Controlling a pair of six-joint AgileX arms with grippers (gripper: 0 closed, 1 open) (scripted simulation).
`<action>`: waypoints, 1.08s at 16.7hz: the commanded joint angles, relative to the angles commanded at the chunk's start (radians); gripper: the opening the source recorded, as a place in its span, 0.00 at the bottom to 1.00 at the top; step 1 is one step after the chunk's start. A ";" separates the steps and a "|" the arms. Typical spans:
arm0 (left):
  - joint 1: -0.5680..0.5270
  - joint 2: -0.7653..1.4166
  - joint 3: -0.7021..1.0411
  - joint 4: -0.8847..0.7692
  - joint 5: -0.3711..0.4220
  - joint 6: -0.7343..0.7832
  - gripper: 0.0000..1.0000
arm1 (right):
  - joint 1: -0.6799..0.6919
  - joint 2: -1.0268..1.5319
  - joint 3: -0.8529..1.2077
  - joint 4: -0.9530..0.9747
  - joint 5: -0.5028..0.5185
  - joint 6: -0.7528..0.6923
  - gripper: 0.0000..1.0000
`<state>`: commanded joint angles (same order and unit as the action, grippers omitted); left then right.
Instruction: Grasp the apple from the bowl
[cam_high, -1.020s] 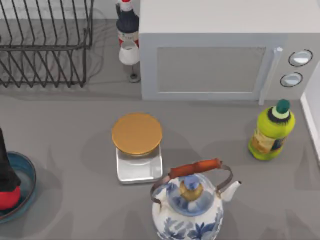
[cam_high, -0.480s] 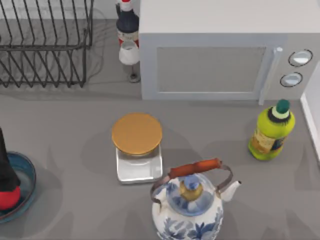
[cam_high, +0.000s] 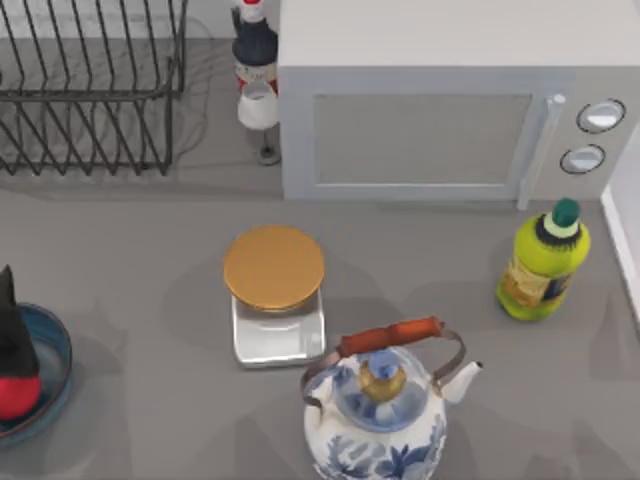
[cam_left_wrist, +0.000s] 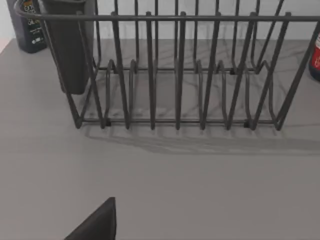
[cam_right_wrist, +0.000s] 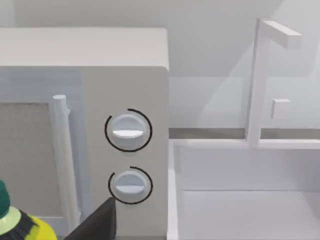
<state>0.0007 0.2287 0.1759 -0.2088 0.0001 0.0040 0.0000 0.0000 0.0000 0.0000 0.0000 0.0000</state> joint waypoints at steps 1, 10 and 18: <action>0.000 0.074 0.049 -0.059 0.000 0.001 1.00 | 0.000 0.000 0.000 0.000 0.000 0.000 1.00; 0.002 0.859 0.531 -0.648 0.000 0.012 1.00 | 0.000 0.000 0.000 0.000 0.000 0.000 1.00; 0.003 1.152 0.720 -0.877 0.000 0.016 1.00 | 0.000 0.000 0.000 0.000 0.000 0.000 1.00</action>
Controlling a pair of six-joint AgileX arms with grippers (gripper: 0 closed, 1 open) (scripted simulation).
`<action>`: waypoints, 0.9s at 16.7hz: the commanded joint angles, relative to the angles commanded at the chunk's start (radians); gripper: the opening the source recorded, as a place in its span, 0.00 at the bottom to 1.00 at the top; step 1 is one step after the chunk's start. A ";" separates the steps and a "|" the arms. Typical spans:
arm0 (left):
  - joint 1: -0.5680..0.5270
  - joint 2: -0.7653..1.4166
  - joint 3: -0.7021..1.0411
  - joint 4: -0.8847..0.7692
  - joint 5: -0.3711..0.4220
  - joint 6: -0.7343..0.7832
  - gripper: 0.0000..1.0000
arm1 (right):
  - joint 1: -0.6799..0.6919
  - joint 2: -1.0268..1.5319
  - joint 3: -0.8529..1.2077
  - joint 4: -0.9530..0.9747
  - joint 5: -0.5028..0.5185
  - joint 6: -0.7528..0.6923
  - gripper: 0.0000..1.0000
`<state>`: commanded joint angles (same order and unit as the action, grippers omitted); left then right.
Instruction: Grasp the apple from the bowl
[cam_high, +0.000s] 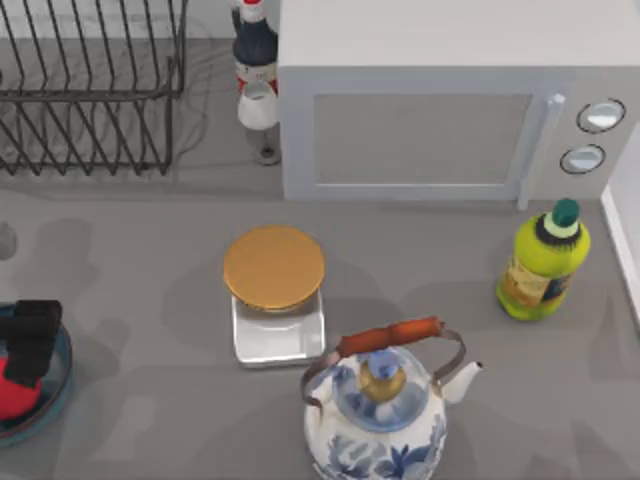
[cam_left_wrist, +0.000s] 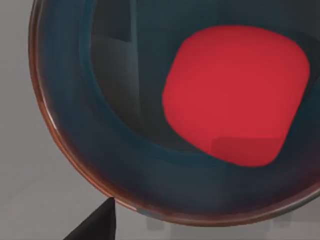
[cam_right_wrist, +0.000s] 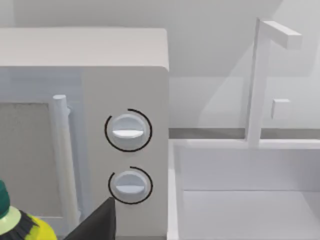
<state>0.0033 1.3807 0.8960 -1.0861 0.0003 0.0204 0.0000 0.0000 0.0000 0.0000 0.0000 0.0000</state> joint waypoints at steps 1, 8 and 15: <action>0.000 0.000 0.000 0.000 0.000 0.000 1.00 | 0.000 0.000 0.000 0.000 0.000 0.000 1.00; 0.001 0.051 -0.074 0.119 0.000 0.002 1.00 | 0.000 0.000 0.000 0.000 0.000 0.000 1.00; 0.004 0.192 -0.248 0.446 0.000 0.007 1.00 | 0.000 0.000 0.000 0.000 0.000 0.000 1.00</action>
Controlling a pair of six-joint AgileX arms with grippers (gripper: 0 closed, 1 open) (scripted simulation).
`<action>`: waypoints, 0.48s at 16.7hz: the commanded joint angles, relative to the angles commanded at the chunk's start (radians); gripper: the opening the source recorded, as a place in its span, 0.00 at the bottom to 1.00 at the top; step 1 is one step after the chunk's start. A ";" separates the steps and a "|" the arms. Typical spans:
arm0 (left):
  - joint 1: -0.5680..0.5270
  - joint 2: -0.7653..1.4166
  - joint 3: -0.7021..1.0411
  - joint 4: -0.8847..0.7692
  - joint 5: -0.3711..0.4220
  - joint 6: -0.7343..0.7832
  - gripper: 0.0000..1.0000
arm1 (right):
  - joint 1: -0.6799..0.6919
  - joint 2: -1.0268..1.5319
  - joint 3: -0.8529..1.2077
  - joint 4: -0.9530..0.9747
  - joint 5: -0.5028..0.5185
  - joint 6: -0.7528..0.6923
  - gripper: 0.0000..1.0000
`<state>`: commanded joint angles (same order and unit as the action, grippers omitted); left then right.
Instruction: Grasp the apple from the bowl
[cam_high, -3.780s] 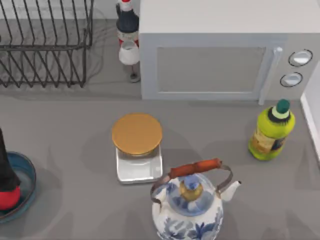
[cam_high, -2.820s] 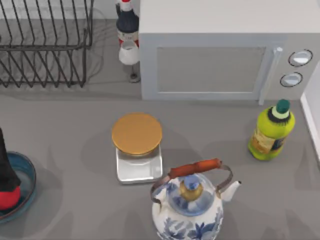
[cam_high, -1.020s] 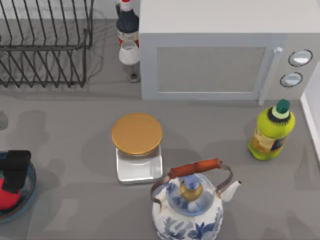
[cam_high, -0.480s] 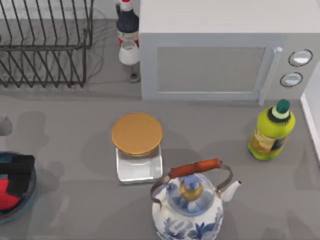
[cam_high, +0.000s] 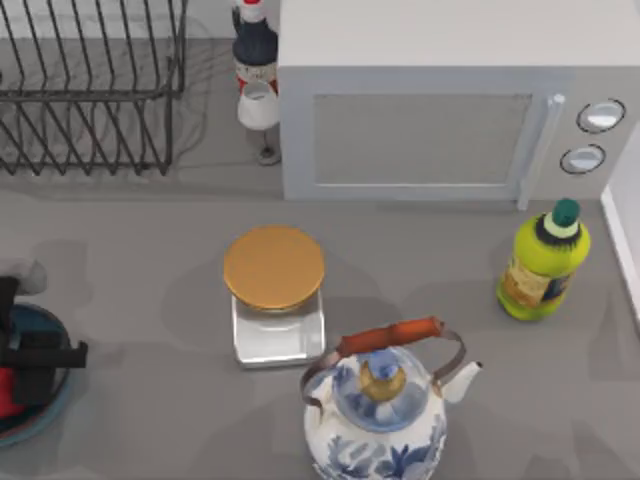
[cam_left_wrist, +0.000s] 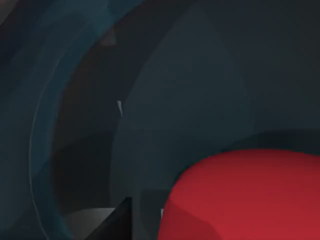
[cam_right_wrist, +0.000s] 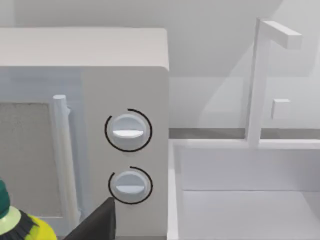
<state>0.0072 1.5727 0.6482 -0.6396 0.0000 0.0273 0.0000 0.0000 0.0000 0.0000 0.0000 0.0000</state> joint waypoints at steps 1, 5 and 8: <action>0.000 0.009 -0.010 0.013 0.000 0.000 1.00 | 0.000 0.000 0.000 0.000 0.000 0.000 1.00; 0.000 0.010 -0.011 0.015 0.000 0.000 1.00 | 0.000 0.000 0.000 0.000 0.000 0.000 1.00; 0.000 0.010 -0.011 0.015 0.000 0.000 0.77 | 0.000 0.000 0.000 0.000 0.000 0.000 1.00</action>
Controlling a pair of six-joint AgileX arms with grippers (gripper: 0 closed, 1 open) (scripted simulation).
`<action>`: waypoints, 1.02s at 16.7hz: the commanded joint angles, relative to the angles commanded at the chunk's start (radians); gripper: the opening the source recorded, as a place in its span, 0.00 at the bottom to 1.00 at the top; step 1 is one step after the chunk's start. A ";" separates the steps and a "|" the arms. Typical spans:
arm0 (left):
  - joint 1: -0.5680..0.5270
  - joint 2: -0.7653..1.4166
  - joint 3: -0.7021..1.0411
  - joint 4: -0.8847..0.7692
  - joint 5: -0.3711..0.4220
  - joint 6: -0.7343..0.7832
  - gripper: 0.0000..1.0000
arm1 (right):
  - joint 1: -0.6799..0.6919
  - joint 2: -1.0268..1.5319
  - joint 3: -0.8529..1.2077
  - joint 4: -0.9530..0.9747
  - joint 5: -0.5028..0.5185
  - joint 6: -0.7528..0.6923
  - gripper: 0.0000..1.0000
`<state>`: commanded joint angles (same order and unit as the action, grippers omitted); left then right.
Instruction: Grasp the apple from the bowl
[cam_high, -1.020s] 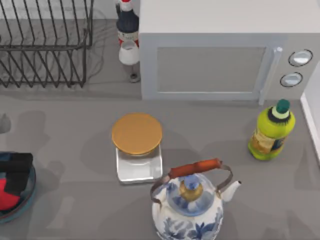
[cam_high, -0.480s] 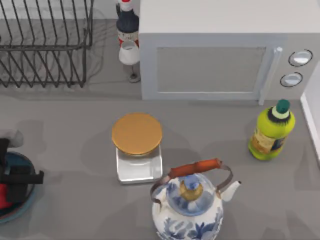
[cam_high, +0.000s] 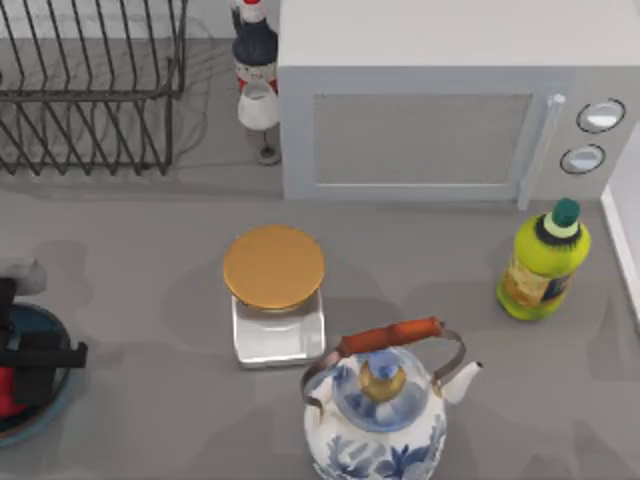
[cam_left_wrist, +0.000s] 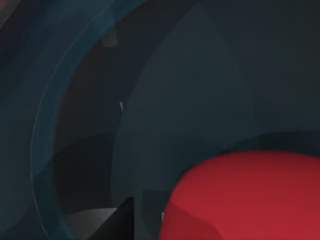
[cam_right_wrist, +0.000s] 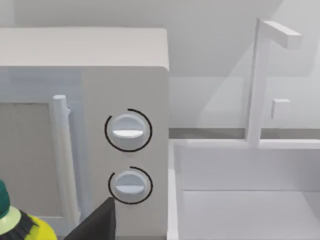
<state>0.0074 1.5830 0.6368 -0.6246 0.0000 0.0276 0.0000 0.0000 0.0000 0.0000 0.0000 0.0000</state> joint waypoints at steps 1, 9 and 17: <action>0.000 0.000 0.000 0.000 0.000 0.000 0.70 | 0.000 0.000 0.000 0.000 0.000 0.000 1.00; 0.000 0.000 0.000 0.000 0.000 0.000 0.10 | 0.000 0.000 0.000 0.000 0.000 0.000 1.00; 0.000 0.000 0.000 0.000 0.000 0.000 0.00 | 0.000 0.000 0.000 0.000 0.000 0.000 1.00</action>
<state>0.0074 1.5830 0.6368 -0.6246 0.0000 0.0276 0.0000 0.0000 0.0000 0.0000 0.0000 0.0000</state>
